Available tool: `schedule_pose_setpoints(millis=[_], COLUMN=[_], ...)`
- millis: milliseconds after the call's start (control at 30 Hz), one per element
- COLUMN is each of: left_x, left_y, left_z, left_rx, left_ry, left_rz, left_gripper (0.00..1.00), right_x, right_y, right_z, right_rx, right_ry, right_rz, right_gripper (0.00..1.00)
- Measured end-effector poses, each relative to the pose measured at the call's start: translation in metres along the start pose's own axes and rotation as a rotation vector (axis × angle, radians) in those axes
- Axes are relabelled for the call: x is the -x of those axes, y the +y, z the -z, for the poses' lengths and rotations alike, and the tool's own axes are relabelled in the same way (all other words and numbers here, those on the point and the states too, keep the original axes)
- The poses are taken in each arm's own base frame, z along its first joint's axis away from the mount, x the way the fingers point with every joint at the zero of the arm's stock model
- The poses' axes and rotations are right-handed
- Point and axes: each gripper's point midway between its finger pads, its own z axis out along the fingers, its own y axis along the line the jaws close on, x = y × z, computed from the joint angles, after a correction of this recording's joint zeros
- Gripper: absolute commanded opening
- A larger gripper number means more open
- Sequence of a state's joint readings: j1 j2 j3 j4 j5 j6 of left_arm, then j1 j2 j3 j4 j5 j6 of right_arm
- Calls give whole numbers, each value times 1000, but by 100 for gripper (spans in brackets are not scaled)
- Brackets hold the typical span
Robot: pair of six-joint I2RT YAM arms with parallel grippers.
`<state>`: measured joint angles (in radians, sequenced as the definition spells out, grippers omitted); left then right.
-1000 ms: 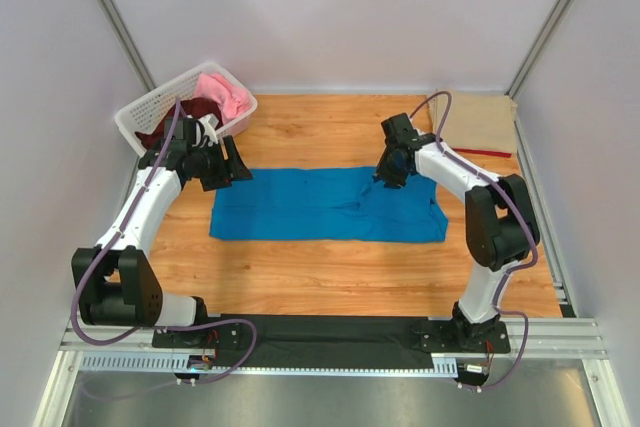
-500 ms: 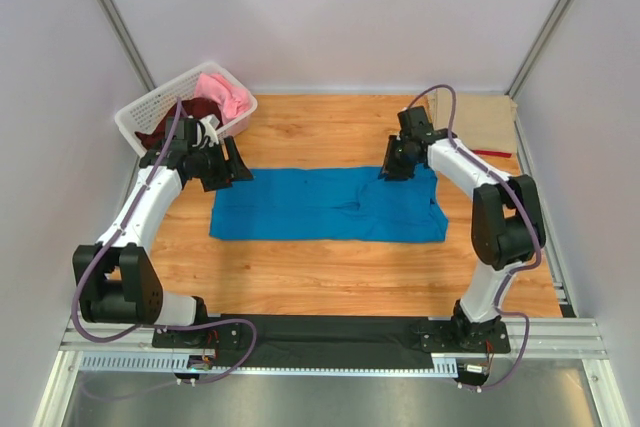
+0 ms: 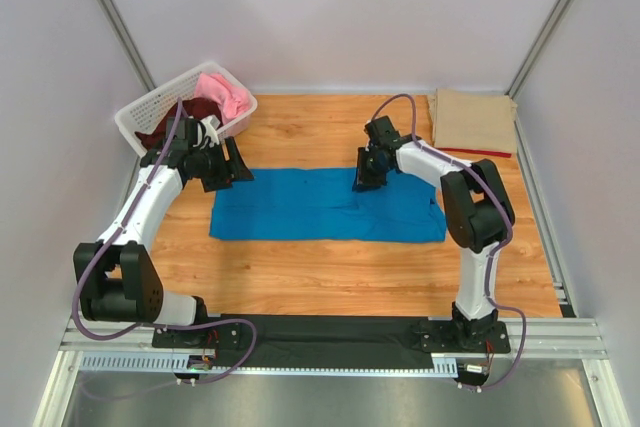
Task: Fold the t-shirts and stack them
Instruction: Fold the tshirt
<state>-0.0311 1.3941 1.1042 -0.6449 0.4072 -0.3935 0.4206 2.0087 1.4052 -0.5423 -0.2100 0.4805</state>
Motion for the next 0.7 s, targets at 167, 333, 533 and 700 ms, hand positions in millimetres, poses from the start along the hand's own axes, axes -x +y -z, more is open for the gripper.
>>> schedule_pose_setpoints(millis=[167,333,533,700], left_x=[0,-2,-27,-58], left_y=[0,2,-6,3], left_z=[0,-4,-28,-46], left_rx=[1,13,20,44], left_ry=[-1,11,111,182], left_rz=[-1,-3,-15,31], left_gripper=[75,74,74,74], right_x=[7,6,-24,-69], right_y=[3,3,-46,-116], right_z=[13,49,92,114], right_rx=[5,-29,-175,-370], right_ry=[-25,-42,-53,-28], right_rz=[36,20,-143,-340], right_gripper=[33,31,30,28])
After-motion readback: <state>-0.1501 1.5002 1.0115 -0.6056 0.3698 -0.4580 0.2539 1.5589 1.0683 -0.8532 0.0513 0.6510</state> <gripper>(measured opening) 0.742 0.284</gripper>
